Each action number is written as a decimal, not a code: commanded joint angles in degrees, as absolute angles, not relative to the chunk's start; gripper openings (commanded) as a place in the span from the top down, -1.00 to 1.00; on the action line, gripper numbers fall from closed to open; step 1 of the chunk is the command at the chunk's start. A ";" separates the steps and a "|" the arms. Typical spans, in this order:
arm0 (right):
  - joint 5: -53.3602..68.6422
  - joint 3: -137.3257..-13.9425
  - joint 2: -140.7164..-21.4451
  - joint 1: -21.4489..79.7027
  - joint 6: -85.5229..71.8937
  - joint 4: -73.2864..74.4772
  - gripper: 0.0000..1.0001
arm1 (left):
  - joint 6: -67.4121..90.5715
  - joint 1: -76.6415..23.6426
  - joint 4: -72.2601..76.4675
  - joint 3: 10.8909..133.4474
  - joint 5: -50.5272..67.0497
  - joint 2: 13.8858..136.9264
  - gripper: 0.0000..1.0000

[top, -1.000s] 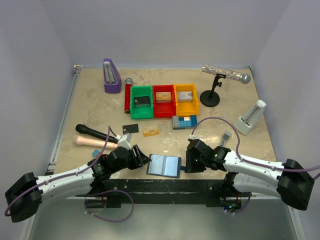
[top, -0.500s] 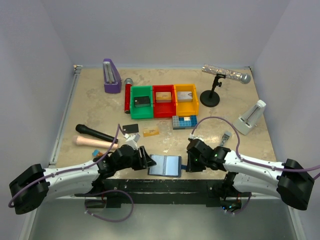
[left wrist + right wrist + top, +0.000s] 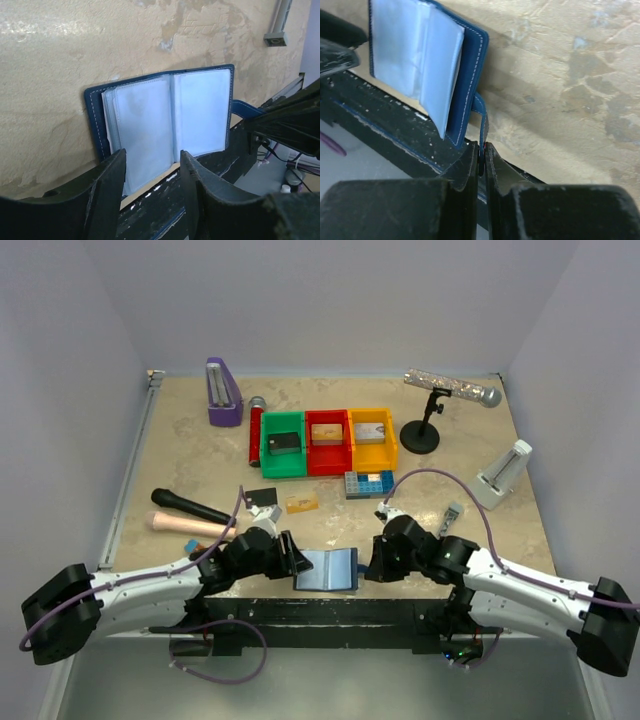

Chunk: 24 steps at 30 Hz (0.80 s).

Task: Take the credit cards out of the card holder
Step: Remove the credit card from the card holder.

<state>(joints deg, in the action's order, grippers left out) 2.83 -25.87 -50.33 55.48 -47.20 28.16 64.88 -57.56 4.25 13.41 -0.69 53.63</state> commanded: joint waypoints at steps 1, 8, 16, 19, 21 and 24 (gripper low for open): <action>6.06 -28.12 -48.87 55.81 -45.18 25.14 1.00 | 63.72 -57.92 5.89 15.64 -0.44 55.63 -0.03; 7.47 -28.04 -48.08 55.99 -44.91 24.26 1.00 | 63.72 -57.92 6.85 15.56 -0.44 57.57 -0.03; 8.61 -28.12 -49.57 56.07 -44.74 22.94 1.00 | 63.20 -57.92 10.19 15.73 2.19 60.64 -0.02; 8.61 -28.12 -50.10 56.07 -44.74 22.59 1.00 | 62.75 -57.92 11.86 16.00 3.60 62.05 -0.01; 8.53 -28.12 -50.27 56.07 -44.74 22.59 1.00 | 62.67 -57.92 13.18 15.82 4.39 62.23 -0.01; 8.44 -28.12 -50.27 56.07 -44.65 22.68 1.00 | 62.58 -57.92 14.50 15.91 4.92 62.23 -0.01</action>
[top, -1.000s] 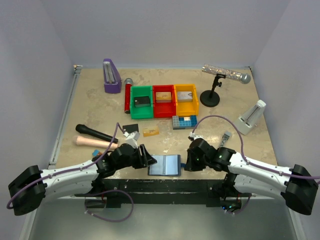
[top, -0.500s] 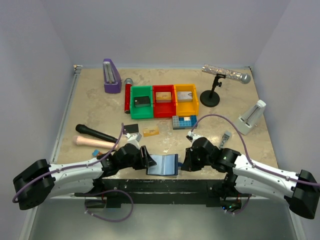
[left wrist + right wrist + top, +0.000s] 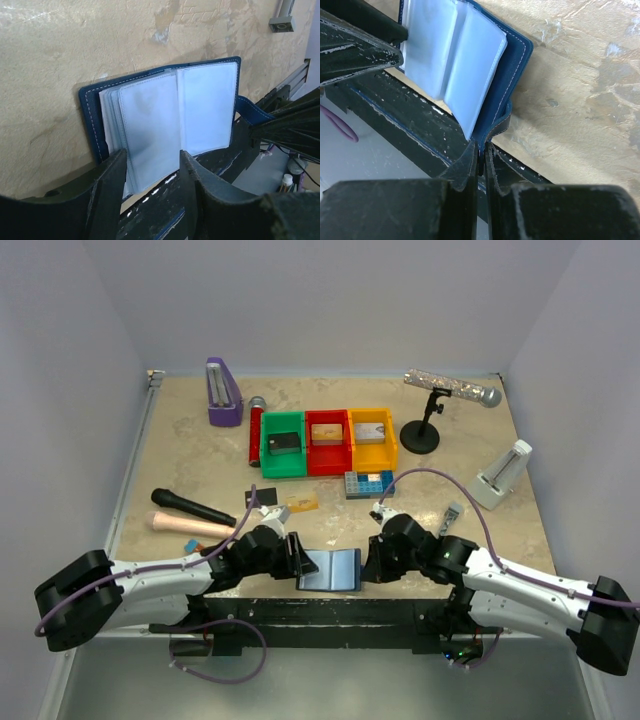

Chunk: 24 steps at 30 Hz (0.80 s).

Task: Take the credit cards out of the card holder
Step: Remove the credit card from the card holder.

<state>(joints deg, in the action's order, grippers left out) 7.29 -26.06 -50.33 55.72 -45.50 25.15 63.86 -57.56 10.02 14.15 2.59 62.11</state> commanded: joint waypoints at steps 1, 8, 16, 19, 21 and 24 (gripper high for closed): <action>8.44 -28.12 -50.27 56.07 -44.65 22.76 1.00 | 62.49 -57.92 14.68 15.91 5.10 62.14 -0.01; 8.35 -28.12 -50.45 56.07 -44.65 22.76 1.00 | 61.18 -58.01 19.07 16.52 8.26 63.19 -0.01; 8.09 -28.74 -50.89 56.07 -44.47 23.12 1.00 | 60.38 -58.36 19.95 18.10 9.93 65.13 -0.01; 8.17 -28.74 -51.15 56.07 -44.47 22.94 1.00 | 59.86 -58.53 19.95 19.24 10.81 65.74 -0.01; 8.17 -28.92 -51.42 56.07 -44.39 22.94 1.00 | 59.42 -58.71 20.04 20.30 11.68 66.62 0.00; 8.17 -29.18 -51.42 56.07 -44.30 23.03 1.00 | 59.06 -59.06 20.13 21.70 12.22 67.50 0.00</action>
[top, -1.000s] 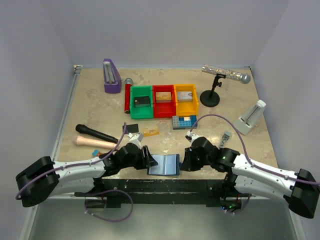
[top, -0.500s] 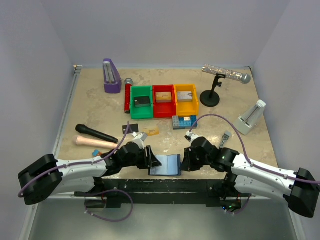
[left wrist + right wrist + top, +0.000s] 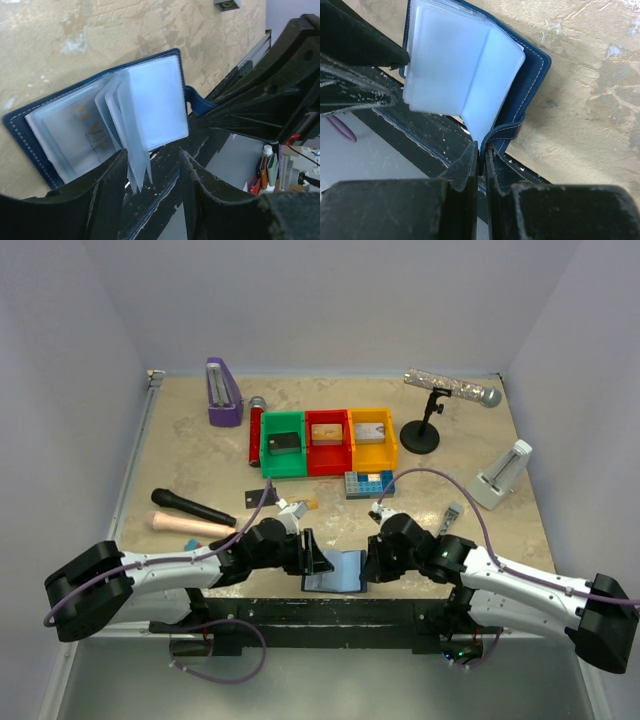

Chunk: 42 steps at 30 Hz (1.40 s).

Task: Take the credit cards out of the card holder
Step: Remove the credit card from the card holder.

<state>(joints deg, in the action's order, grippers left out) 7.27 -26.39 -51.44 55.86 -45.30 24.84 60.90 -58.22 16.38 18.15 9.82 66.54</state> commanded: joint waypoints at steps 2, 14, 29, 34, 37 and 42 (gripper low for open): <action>8.00 -29.27 -51.42 56.07 -44.30 23.20 1.00 | 58.80 -59.41 20.13 22.58 12.48 68.20 0.00; 7.38 -29.00 -50.98 56.07 -44.03 23.82 1.00 | 58.01 -60.29 20.04 24.43 12.83 70.05 0.01; 6.24 -28.74 -50.27 56.07 -43.42 24.87 1.00 | 56.87 -63.46 18.81 30.67 12.83 75.50 0.01; 6.24 -28.65 -49.66 56.07 -43.42 25.22 1.00 | 56.69 -63.46 16.70 29.80 10.03 72.43 0.01; 7.03 -28.30 -49.13 56.07 -43.42 24.44 1.00 | 56.60 -63.46 14.77 28.31 6.96 69.71 -0.03; 9.75 -27.69 -46.50 56.07 -42.89 21.62 1.00 | 56.34 -63.46 9.77 26.98 0.80 66.98 -0.15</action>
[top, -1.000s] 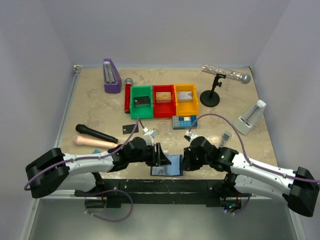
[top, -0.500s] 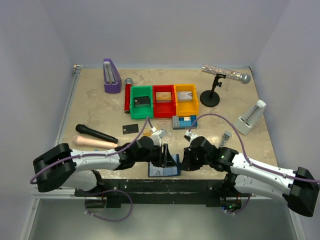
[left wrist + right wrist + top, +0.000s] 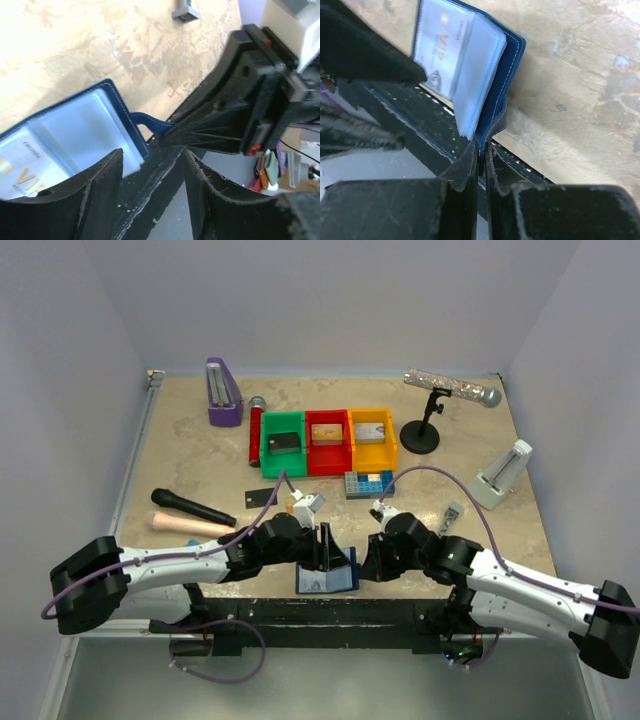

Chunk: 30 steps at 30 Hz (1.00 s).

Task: Take the credit cards out of the card holder
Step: Remove the credit card from the card holder.

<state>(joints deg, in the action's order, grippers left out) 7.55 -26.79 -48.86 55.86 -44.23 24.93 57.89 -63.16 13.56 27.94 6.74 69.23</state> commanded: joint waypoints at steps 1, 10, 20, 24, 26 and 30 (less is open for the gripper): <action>10.10 -27.86 -46.15 56.07 -42.72 21.62 1.00 | 56.16 -63.46 7.93 27.42 0.27 66.89 -0.20; 12.83 -29.27 -45.79 56.86 -42.10 20.39 1.00 | 52.91 -63.46 -5.18 33.49 -4.57 70.05 -0.47; 12.66 -28.83 -46.23 57.13 -42.01 20.13 1.00 | 54.58 -63.46 -4.75 32.17 -3.79 69.61 -0.53; 12.31 -29.00 -46.84 57.13 -42.01 20.21 1.00 | 54.41 -63.81 -3.07 32.25 -2.55 69.61 -0.47; 11.43 -29.18 -46.93 57.13 -41.92 20.91 1.00 | 54.14 -63.90 -4.56 32.78 -3.42 69.87 -0.45; 7.65 -29.27 -47.20 57.13 -42.89 25.22 1.00 | 55.37 -63.90 -5.80 30.60 -5.89 68.21 -0.43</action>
